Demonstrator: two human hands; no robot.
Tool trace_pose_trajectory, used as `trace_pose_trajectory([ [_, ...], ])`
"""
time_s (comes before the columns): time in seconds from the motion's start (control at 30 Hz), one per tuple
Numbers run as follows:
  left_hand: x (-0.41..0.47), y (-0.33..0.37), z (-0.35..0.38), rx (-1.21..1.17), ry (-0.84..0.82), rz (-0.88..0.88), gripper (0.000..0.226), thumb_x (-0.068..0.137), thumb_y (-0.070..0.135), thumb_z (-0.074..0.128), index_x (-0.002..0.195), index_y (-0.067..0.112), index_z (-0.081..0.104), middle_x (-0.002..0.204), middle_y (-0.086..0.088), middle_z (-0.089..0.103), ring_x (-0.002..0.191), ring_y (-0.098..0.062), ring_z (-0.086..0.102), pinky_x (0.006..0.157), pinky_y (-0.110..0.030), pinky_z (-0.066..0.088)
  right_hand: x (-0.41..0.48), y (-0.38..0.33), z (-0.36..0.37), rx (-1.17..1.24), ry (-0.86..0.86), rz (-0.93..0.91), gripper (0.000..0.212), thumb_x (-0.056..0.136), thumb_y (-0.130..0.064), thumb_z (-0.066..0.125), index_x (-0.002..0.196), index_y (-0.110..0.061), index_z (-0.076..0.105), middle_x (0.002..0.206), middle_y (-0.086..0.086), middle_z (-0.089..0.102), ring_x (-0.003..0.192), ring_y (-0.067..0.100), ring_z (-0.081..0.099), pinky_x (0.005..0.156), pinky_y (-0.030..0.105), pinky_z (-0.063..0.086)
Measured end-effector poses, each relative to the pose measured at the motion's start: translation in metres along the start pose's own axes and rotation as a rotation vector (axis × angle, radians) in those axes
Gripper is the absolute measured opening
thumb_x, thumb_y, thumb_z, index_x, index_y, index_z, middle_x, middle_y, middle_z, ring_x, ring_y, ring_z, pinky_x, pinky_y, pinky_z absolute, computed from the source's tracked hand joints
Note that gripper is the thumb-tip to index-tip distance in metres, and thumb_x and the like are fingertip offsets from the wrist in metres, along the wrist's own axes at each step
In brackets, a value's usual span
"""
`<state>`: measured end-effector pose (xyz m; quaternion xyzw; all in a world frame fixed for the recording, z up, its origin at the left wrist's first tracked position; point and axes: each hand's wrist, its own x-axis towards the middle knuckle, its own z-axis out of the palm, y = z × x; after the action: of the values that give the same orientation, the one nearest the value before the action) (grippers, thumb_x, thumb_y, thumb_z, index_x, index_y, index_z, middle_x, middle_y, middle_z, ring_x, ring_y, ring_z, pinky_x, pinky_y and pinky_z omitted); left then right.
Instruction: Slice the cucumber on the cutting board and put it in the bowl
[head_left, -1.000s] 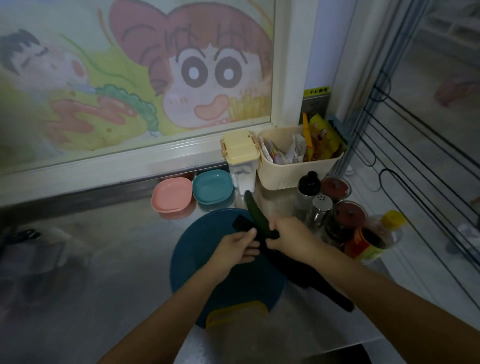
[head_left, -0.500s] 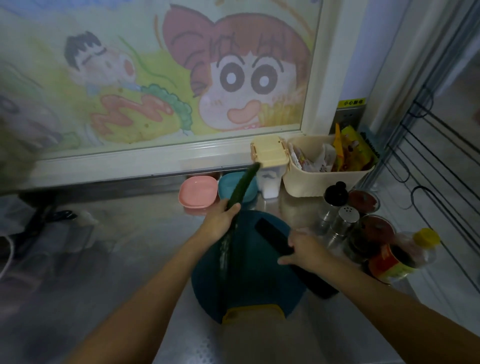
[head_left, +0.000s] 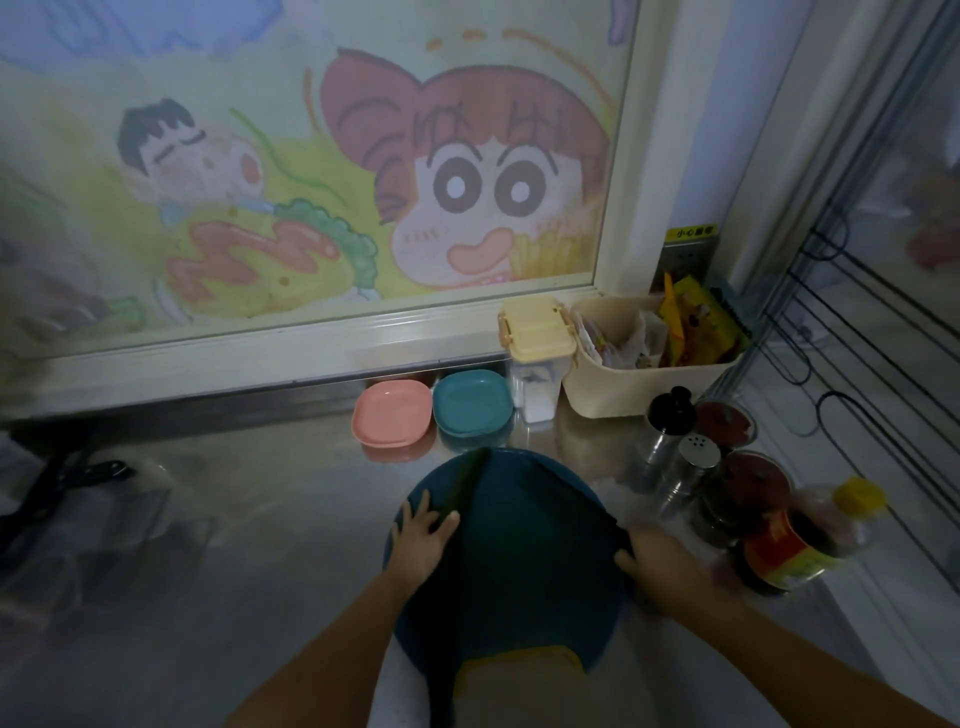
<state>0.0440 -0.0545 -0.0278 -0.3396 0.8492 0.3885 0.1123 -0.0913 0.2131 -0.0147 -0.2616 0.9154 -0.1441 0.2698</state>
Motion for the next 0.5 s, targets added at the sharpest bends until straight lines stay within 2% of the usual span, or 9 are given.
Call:
trace_pose_trajectory([
  [0.1, 0.006, -0.005, 0.001, 0.036, -0.053, 0.044, 0.051, 0.100, 0.042, 0.031, 0.143, 0.014, 0.036, 0.157, 0.002, -0.006, 0.144, -0.022, -0.012, 0.114, -0.042, -0.007, -0.001, 0.003, 0.001, 0.070, 0.085, 0.061, 0.017, 0.095, -0.029, 0.049, 0.105, -0.016, 0.053, 0.093, 0.000, 0.053, 0.081, 0.013, 0.053, 0.068, 0.024, 0.039],
  [0.2, 0.003, -0.008, 0.002, 0.070, -0.090, 0.083, 0.051, 0.100, 0.042, 0.033, 0.142, 0.013, 0.038, 0.157, 0.001, -0.006, 0.143, -0.021, -0.013, 0.114, -0.041, -0.007, -0.001, 0.002, 0.002, 0.122, 0.122, 0.094, 0.017, 0.094, -0.033, 0.050, 0.096, -0.017, 0.055, 0.091, 0.004, 0.058, 0.078, 0.016, 0.058, 0.068, 0.028, 0.045],
  [0.4, -0.018, -0.011, 0.017, 0.166, -0.187, 0.190, 0.049, 0.099, 0.042, 0.036, 0.136, 0.011, 0.046, 0.158, 0.000, -0.005, 0.144, -0.022, -0.013, 0.114, -0.041, -0.006, -0.012, -0.003, 0.004, 0.205, 0.191, 0.112, 0.019, 0.094, -0.033, 0.052, 0.082, -0.019, 0.052, 0.076, 0.000, 0.057, 0.071, 0.014, 0.056, 0.063, 0.028, 0.044],
  [0.5, -0.032, -0.006, 0.020, 0.257, -0.217, 0.206, 0.049, 0.099, 0.045, 0.035, 0.132, 0.011, 0.049, 0.158, -0.001, -0.005, 0.143, -0.025, -0.012, 0.114, -0.042, -0.003, -0.018, -0.003, 0.006, 0.219, 0.181, 0.114, 0.024, 0.095, -0.031, 0.051, 0.073, -0.021, 0.047, 0.069, -0.005, 0.052, 0.065, 0.008, 0.051, 0.053, 0.018, 0.034],
])
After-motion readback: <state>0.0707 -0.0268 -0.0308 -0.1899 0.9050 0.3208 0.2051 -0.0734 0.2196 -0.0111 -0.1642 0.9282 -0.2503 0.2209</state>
